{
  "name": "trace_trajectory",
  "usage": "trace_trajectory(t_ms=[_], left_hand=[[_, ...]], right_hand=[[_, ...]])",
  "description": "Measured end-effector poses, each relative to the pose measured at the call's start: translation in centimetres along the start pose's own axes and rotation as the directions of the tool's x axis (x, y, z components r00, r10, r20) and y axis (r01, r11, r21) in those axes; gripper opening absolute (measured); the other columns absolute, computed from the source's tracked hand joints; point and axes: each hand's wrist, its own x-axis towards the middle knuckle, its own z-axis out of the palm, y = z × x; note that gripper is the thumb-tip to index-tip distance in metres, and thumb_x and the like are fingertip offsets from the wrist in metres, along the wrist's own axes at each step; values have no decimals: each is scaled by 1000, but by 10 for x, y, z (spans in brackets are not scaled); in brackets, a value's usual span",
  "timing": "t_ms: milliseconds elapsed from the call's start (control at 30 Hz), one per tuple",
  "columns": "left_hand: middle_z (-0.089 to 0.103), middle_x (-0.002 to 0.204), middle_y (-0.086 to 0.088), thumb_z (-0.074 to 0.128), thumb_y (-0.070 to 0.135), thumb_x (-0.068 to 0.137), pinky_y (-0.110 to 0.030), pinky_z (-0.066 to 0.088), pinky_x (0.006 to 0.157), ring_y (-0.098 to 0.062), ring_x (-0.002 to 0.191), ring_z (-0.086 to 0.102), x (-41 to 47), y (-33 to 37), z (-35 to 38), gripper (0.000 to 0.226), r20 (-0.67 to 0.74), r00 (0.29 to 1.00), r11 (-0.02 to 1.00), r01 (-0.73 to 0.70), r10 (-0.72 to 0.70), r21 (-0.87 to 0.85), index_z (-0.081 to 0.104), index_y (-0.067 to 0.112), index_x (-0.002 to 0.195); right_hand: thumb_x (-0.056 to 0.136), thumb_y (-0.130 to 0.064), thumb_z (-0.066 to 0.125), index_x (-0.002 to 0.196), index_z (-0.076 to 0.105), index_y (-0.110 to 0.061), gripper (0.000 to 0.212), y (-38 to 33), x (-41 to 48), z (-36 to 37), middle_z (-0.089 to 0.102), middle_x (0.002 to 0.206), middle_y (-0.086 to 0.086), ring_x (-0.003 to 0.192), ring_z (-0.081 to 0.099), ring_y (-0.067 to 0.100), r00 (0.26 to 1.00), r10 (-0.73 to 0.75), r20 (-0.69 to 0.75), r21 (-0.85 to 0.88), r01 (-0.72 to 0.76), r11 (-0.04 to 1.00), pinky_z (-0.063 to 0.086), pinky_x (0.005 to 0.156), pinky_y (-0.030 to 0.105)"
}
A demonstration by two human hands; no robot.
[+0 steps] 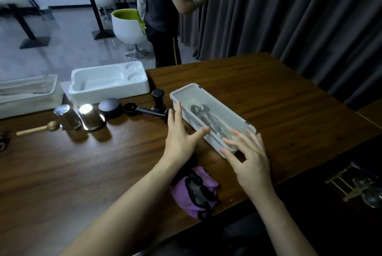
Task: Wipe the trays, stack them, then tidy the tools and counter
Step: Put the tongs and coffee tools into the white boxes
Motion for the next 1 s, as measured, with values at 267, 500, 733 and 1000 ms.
trace_trajectory(t_ms=[267,500,733,1000], left_hand=[[5,171,7,64,71,85,-54,37,117,-23,150,32,6,-3,0,92,-8,997,994,71,-71,79,8,54,156],[43,144,28,55,53,100,-30,42,105,1,125,54,11,10,0,70,6,999,987,36,-37,153,13,55,157],[39,160,10,48,56,102,-39,39,114,-9,139,43,27,18,14,65,-23,997,964,76,-72,256,17,49,158],[45,154,7,53,55,100,-49,41,113,-11,131,52,71,38,15,70,-192,979,965,112,-66,239,18,44,160]], right_hand=[[100,-28,59,119,73,-33,24,34,-2,-53,39,158,-5,141,42,22,909,410,-80,25,-409,912,42,105,37],[97,-44,59,114,62,-36,20,44,34,-57,61,128,-2,115,59,18,857,514,-38,174,-501,848,49,74,28],[98,-42,58,150,45,-31,55,46,78,-38,51,147,6,122,53,25,819,573,-21,160,-563,811,42,84,35],[95,-41,64,147,48,-32,56,60,161,-29,48,148,0,114,41,6,901,431,49,220,-430,875,39,83,25]])
